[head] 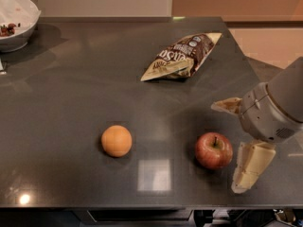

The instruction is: Pick apple

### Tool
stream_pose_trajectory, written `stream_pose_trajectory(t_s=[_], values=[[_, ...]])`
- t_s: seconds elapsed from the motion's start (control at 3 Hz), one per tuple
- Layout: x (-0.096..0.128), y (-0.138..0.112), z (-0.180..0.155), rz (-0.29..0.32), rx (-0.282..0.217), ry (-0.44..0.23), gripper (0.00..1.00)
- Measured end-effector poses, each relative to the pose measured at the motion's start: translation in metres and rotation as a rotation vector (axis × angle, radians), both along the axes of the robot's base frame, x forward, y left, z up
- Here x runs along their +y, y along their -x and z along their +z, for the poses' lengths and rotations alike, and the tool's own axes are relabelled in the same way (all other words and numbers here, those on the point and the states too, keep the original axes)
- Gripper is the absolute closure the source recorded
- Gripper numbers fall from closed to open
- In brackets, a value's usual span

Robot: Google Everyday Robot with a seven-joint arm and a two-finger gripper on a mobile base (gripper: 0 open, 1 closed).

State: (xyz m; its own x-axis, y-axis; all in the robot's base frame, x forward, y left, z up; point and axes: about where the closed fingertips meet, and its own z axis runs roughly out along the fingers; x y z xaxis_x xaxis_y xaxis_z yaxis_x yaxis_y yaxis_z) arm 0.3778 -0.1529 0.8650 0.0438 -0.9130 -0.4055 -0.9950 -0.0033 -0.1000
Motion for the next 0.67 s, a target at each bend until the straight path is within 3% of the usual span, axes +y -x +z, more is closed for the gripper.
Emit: stream_pose_trajectory(t_s=[0.33, 0.67], values=[[0.0071, 0.0064, -0.0069, 0.007, 0.021, -0.026, 0.0], [0.0106, 0.0098, -0.0166, 0.012, 0.036, -0.035, 0.18]])
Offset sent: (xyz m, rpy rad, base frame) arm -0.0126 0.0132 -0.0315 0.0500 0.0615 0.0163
